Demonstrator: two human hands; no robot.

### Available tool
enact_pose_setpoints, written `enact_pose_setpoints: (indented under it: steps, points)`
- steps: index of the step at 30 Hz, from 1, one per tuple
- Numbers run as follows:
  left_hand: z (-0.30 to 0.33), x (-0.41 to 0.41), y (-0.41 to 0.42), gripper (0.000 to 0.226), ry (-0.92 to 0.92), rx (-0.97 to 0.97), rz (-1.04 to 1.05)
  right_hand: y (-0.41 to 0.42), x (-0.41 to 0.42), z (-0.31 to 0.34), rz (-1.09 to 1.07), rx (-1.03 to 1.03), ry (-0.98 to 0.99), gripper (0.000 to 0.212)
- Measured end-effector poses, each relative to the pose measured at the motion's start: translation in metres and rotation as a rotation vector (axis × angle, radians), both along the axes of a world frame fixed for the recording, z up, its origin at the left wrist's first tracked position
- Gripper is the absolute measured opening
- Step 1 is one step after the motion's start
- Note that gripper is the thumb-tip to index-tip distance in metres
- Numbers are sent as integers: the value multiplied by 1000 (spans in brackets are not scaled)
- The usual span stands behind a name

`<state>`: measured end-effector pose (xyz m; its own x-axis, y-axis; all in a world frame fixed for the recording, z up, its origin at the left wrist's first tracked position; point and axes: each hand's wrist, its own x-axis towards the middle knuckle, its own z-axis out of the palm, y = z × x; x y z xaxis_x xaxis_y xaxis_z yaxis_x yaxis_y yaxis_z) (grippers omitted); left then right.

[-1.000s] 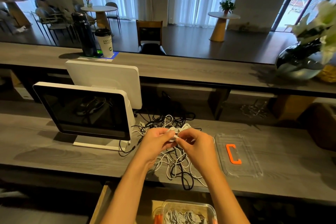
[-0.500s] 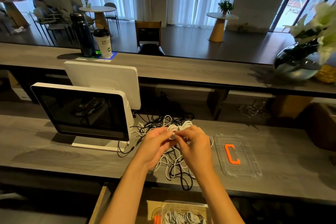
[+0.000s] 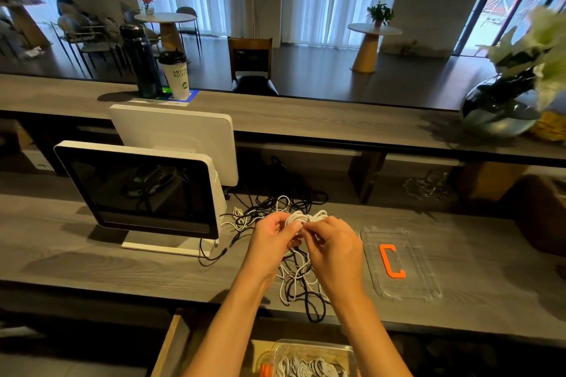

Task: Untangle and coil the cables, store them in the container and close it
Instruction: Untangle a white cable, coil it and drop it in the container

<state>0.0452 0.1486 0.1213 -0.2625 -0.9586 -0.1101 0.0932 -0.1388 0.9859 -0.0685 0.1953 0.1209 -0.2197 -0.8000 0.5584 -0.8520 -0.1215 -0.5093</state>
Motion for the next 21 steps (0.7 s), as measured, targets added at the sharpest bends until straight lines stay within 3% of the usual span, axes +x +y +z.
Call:
enact_pose_setpoints:
  steps: [5,9,13,17,21]
  points:
    - [-2,-2,2,12,-127,-211,65,-1,4,2,-43,28,-149,10]
    - [0,3,1,9,-256,-341,99,0,-1,7,42,100,-229,12]
    - [-1,6,-3,11,-161,-215,72,0,0,9,106,123,-275,15]
    - [4,6,1,15,129,49,24,-1,0,7,92,60,-267,13]
    - [6,12,-1,14,172,53,-18,0,-3,9,-2,10,-173,25]
